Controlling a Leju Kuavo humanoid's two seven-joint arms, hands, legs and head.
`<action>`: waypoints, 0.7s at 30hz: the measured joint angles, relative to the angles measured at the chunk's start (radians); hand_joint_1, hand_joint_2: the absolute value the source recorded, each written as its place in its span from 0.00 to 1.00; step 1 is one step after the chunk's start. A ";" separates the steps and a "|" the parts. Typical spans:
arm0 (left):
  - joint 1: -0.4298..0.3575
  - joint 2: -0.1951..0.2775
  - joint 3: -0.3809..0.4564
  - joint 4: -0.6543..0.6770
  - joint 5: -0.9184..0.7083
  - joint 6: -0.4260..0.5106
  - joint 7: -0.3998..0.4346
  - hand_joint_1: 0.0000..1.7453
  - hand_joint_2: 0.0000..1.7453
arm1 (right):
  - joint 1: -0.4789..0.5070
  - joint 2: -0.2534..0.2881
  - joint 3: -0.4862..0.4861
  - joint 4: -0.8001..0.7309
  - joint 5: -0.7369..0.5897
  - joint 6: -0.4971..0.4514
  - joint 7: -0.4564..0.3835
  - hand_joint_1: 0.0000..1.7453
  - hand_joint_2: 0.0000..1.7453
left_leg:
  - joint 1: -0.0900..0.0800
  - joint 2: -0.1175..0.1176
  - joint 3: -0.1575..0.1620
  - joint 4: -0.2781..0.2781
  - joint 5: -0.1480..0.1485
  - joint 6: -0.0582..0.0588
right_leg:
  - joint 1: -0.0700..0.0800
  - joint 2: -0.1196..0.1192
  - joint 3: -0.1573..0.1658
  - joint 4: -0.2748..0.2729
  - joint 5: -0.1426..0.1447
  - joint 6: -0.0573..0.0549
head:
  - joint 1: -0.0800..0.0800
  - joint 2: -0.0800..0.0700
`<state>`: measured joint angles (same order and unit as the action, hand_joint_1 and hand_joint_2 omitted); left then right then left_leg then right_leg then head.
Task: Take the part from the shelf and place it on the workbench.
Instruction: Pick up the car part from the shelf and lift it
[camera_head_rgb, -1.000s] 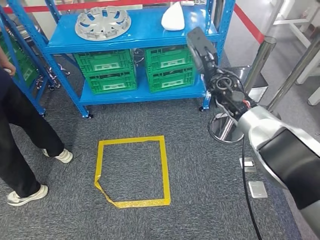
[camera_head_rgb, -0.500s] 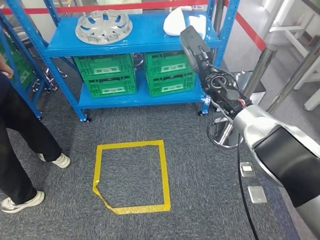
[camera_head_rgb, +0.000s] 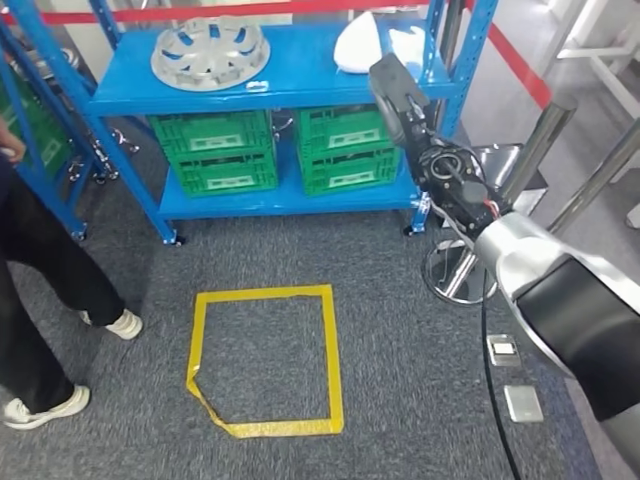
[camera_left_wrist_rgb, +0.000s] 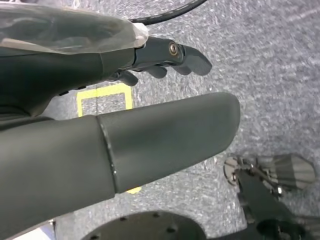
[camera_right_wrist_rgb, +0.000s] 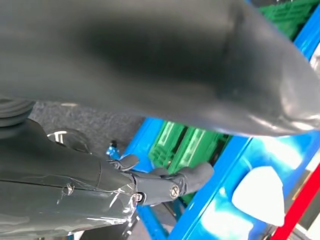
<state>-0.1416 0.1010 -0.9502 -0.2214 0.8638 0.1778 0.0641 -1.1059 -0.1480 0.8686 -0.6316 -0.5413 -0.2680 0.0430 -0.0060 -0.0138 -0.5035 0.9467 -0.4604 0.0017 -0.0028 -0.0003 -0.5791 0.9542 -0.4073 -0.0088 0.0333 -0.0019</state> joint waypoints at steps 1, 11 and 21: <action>0.000 0.000 0.000 0.000 0.000 0.000 0.000 0.00 0.00 | -0.001 0.001 0.000 0.000 0.000 0.000 0.000 0.00 0.00 | 0.001 0.002 -0.010 0.025 -0.001 -0.003 | -0.002 0.000 0.012 -0.003 -0.001 -0.004 | -0.002 0.000; 0.003 0.000 0.000 0.000 0.006 -0.001 0.000 0.00 0.00 | -0.003 0.005 0.003 -0.001 0.006 0.030 -0.012 0.00 0.00 | -0.003 0.007 -0.146 0.024 0.105 0.010 | 0.005 0.002 0.107 -0.012 -0.077 -0.009 | -0.027 0.000; -0.003 0.001 0.000 0.000 0.009 -0.001 0.000 0.00 0.00 | -0.008 0.006 0.014 0.000 0.022 0.048 -0.009 0.00 0.00 | -0.008 0.002 -0.055 -0.035 0.069 0.043 | -0.003 0.004 -0.032 0.260 -0.174 0.032 | -0.013 0.000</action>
<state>-0.1448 0.1023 -0.9506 -0.2213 0.8728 0.1770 0.0645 -1.1141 -0.1421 0.8822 -0.6313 -0.5190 -0.2197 0.0341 -0.0137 -0.0114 -0.5584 0.9116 -0.3913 0.0450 -0.0054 0.0037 -0.6113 1.2143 -0.5812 0.0231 0.0207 -0.0019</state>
